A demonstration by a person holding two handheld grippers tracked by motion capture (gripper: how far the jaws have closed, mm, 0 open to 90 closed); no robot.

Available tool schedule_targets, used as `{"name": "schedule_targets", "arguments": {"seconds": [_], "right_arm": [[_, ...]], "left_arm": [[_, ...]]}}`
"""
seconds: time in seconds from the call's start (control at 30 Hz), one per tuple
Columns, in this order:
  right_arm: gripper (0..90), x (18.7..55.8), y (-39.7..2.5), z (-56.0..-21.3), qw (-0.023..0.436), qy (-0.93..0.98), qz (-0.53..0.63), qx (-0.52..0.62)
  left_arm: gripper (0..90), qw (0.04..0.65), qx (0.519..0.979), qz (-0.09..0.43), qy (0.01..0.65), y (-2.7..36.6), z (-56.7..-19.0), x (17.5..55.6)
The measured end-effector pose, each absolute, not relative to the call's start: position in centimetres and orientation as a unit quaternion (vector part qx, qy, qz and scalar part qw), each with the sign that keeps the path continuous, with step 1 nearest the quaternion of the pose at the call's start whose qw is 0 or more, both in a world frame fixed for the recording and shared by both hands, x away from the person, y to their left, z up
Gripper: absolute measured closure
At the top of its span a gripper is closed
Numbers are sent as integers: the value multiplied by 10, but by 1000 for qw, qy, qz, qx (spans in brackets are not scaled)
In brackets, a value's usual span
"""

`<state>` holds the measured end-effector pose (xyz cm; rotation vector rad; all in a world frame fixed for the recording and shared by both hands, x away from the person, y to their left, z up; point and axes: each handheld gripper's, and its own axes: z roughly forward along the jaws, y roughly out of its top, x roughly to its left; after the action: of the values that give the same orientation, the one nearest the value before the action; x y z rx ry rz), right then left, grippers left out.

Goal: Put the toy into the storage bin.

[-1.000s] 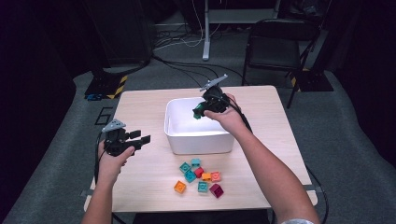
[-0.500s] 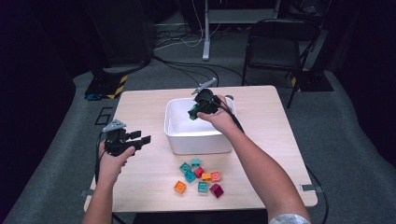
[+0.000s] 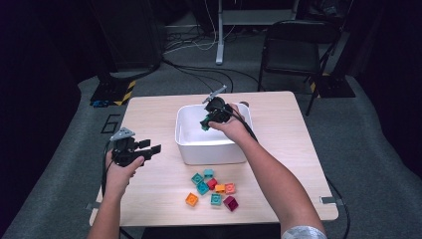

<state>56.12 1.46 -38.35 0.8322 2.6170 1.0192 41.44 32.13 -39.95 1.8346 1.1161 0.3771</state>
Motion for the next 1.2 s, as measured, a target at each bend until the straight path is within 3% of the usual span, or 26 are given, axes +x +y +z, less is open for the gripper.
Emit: {"name": "schedule_targets", "arguments": {"seconds": [0.33, 0.87, 1.2], "right_arm": [[523, 551, 9, -370, 108, 883, 355, 288], [431, 490, -18, -335, 122, 876, 386, 260], [407, 451, -33, -336, 137, 877, 396, 235]], "left_arm": [[408, 462, 744, 155, 458, 321, -400, 414], [376, 459, 745, 150, 460, 316, -403, 419], [368, 463, 745, 145, 458, 311, -403, 423]]}}
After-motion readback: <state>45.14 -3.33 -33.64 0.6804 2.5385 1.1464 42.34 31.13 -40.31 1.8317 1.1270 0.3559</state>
